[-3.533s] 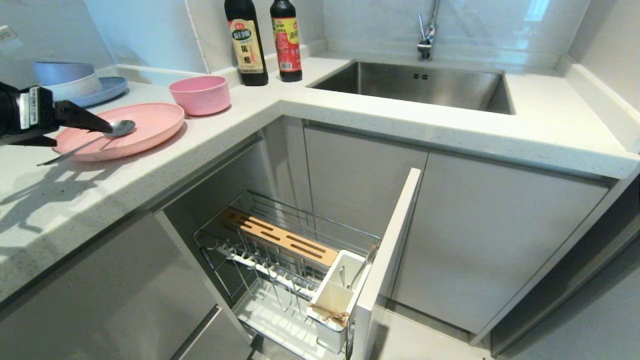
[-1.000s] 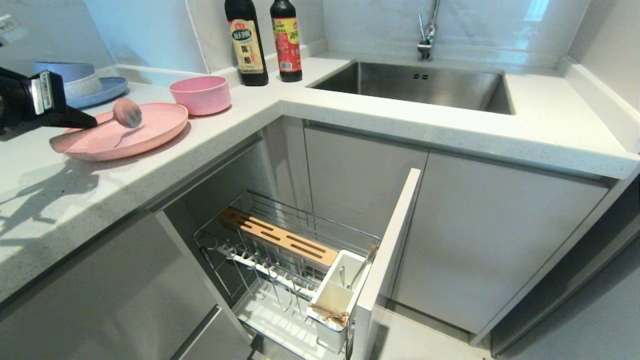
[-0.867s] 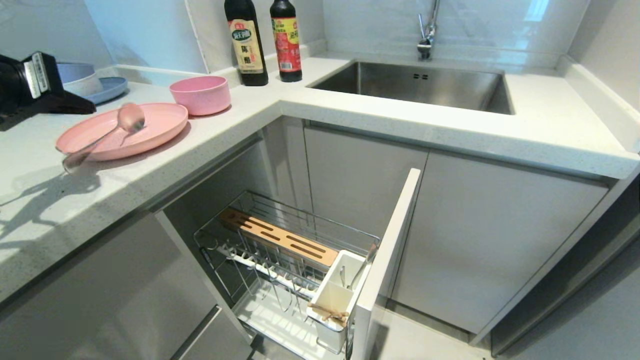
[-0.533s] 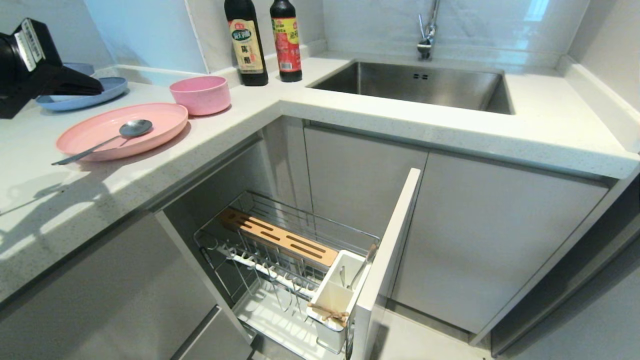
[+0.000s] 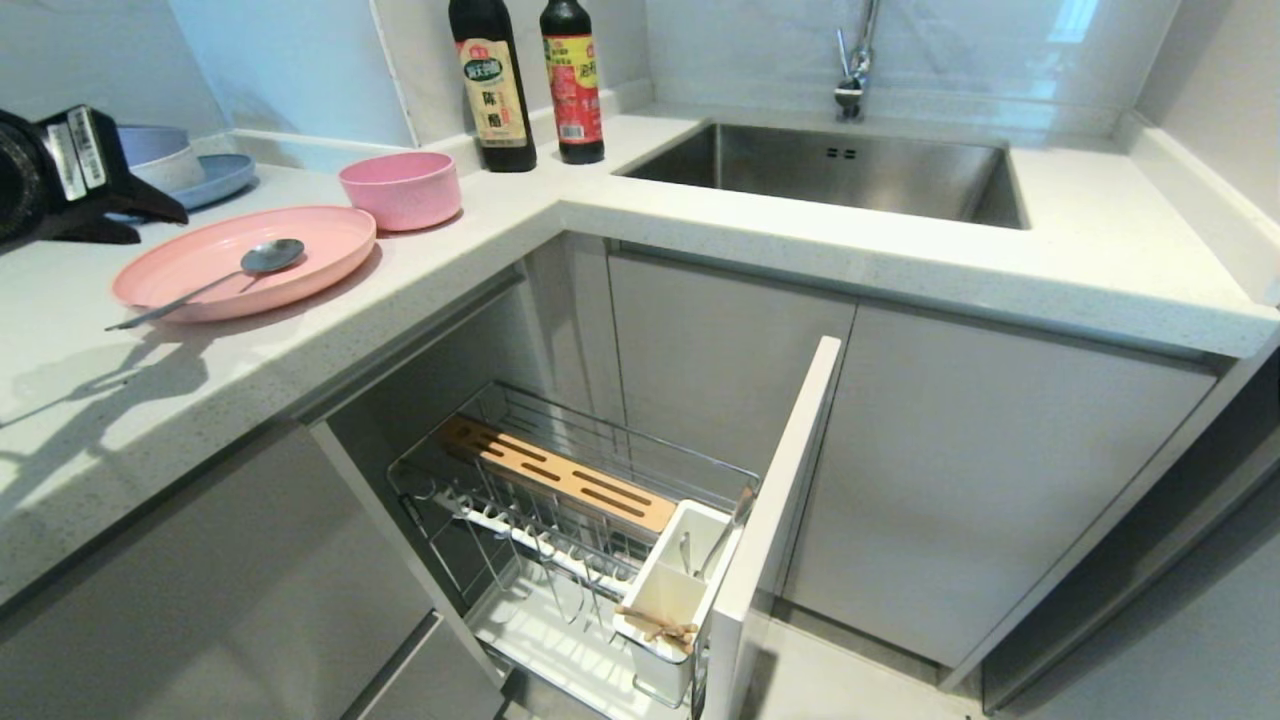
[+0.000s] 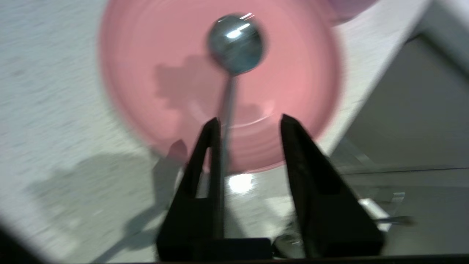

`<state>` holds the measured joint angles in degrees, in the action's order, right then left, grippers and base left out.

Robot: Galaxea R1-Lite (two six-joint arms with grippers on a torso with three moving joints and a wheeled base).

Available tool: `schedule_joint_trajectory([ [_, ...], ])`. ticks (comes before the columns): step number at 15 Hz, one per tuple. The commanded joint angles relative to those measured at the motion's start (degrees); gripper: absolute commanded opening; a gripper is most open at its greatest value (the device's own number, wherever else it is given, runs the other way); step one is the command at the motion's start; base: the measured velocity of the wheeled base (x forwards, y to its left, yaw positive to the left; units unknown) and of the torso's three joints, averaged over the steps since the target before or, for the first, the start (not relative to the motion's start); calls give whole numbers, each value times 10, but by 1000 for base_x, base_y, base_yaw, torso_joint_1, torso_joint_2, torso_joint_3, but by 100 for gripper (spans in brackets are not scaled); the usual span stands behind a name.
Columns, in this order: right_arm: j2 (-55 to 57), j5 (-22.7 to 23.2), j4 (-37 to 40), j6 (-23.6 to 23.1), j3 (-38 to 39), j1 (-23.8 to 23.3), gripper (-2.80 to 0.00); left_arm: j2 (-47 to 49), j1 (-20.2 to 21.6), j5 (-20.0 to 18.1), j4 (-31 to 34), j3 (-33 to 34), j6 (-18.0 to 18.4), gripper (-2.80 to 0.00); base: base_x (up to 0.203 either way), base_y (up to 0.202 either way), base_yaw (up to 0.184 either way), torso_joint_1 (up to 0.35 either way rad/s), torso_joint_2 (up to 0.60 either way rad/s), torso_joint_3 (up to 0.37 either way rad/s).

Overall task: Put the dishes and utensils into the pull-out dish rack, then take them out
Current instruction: Pick up the spoon and place it in the cupboard

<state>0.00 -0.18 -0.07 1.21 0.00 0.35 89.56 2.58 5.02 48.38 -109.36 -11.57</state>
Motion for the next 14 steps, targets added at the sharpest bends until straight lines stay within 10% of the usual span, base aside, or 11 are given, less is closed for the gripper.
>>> schedule_joint_trajectory([
  [1, 0, 0, 0, 0, 1, 0, -280, 5, 0, 31, 20, -1, 7, 0, 0, 0, 0, 0, 0, 0],
  [14, 0, 0, 0, 0, 1, 0, -280, 49, 0, -4, 38, -2, 49, 0, 0, 0, 0, 0, 0, 0],
])
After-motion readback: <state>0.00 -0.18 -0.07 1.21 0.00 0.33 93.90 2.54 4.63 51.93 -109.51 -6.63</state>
